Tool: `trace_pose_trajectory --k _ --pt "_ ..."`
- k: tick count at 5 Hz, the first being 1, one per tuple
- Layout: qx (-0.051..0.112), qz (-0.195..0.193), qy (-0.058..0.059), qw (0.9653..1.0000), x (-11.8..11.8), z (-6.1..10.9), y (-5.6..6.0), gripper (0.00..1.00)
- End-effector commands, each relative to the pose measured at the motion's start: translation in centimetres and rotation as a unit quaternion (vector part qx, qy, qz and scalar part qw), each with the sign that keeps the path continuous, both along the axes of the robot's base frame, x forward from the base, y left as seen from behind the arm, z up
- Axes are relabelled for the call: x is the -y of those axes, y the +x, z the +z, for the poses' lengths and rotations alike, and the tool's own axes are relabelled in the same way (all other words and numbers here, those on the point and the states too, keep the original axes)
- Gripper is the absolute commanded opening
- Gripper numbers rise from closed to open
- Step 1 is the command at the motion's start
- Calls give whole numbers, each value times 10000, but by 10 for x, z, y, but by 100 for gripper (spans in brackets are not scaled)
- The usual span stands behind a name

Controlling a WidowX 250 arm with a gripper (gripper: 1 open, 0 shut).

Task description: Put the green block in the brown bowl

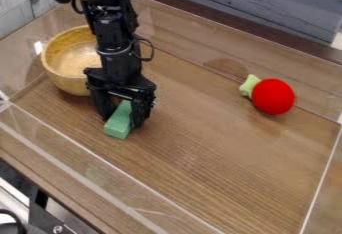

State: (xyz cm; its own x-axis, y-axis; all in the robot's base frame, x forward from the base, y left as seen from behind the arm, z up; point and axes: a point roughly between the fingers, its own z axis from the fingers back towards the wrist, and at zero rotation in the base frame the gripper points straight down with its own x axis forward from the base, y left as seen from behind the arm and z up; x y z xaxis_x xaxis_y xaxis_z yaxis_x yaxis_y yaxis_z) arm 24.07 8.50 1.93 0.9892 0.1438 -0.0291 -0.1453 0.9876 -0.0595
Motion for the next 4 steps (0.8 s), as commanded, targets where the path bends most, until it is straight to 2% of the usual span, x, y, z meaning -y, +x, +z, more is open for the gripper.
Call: trace_pose_trajectory --k 1,2,3,4 --pt "182 197 67 9996 8 9 8 0" --pt "228 177 21 9996 6 24 11 0" --pt "331 141 -46 9993 2 48 16 0" --pt "561 109 -136 9983 -18 84 23 0"
